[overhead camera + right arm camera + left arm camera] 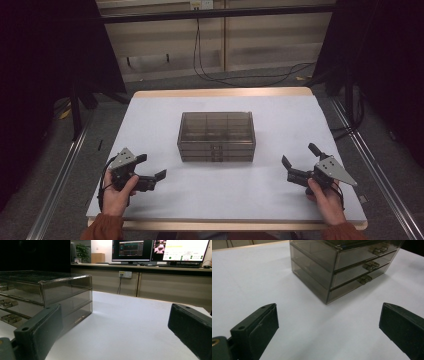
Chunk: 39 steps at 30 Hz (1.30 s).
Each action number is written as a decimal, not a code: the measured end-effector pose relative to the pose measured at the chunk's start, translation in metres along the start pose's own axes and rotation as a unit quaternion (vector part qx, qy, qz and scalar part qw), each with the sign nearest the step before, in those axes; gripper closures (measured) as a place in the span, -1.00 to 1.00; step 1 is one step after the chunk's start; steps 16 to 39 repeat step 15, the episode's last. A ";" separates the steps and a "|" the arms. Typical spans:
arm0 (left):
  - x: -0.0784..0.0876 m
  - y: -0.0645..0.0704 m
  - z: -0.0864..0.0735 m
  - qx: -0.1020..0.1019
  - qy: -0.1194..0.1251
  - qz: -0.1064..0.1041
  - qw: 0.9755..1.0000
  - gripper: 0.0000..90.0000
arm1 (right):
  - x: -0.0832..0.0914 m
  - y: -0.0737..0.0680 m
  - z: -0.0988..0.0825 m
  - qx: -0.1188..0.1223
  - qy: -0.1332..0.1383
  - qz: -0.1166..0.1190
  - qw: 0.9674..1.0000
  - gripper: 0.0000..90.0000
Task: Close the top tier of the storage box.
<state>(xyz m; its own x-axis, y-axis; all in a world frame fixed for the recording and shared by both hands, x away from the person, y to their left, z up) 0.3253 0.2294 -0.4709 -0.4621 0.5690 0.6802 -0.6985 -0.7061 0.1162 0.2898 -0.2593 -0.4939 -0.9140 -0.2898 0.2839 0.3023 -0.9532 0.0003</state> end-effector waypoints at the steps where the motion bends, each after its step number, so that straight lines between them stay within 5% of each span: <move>1: 0.001 -0.003 -0.002 0.005 -0.004 0.008 1.000 -0.95 | 0.000 0.000 0.000 0.003 -0.001 0.000 1.000 -1.00; 11: 0.000 -0.024 -0.014 0.031 -0.015 0.032 0.999 -0.95 | 0.000 0.000 0.000 0.001 -0.001 0.001 1.000 -1.00; 15: -0.006 -0.031 -0.015 0.025 -0.031 0.049 0.998 -0.95 | 0.000 0.000 0.000 0.002 -0.002 0.002 1.000 -1.00; 39: -0.006 -0.031 -0.015 0.025 -0.031 0.049 0.998 -0.95 | 0.000 0.000 0.000 0.002 -0.002 0.002 1.000 -1.00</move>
Point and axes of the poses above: each handheld gripper's, and its own axes: x roughly backward along the jaws, z roughly out of its top, y roughly to its right, the point moved 5 cm from there along -x, roughly forward along the jaws, and after that the axes turned 14 degrees about -y, right-handed, at the moved point
